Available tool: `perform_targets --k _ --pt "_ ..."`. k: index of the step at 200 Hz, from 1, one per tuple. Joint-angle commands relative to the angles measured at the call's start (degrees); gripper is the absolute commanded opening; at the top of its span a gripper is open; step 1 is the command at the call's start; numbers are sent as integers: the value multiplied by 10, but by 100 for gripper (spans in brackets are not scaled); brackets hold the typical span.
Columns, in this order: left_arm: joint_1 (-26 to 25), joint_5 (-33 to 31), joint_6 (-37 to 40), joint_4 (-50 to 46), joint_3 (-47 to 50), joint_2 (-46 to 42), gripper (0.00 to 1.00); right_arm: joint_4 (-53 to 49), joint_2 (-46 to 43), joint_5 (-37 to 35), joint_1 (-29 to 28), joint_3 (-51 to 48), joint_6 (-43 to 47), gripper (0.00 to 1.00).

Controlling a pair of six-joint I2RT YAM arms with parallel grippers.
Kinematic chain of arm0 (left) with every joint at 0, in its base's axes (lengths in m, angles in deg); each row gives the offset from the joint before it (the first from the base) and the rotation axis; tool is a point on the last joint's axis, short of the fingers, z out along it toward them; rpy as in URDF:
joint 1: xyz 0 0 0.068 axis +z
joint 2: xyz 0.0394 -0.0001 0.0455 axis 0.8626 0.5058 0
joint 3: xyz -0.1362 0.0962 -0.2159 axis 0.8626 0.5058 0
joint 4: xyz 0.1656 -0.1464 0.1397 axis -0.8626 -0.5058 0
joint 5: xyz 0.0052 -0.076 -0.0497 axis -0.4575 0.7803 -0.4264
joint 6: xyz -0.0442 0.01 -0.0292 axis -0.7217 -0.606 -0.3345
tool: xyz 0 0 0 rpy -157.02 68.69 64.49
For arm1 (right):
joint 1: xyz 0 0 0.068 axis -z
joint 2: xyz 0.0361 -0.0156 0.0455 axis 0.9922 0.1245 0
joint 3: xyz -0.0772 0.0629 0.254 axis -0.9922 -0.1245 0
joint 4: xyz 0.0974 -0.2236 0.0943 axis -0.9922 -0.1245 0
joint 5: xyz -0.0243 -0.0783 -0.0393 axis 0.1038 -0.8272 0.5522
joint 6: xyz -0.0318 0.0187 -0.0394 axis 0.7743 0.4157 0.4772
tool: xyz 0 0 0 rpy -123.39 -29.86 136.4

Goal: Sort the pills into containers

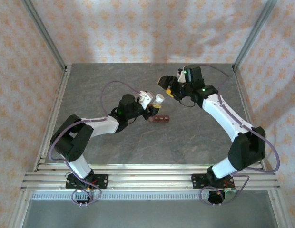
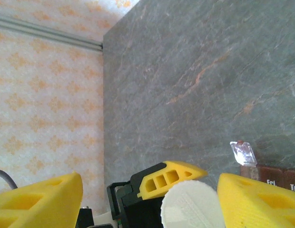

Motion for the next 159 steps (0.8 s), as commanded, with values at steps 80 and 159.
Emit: perform_targets --k 80,159 --pt "0 -4 14 -10 -29 -22 0 0 19 -22 -19 -22 16 71" --pt "-1 -5 11 -9 -33 -18 0 3 22 -12 -24 -33 20 58"
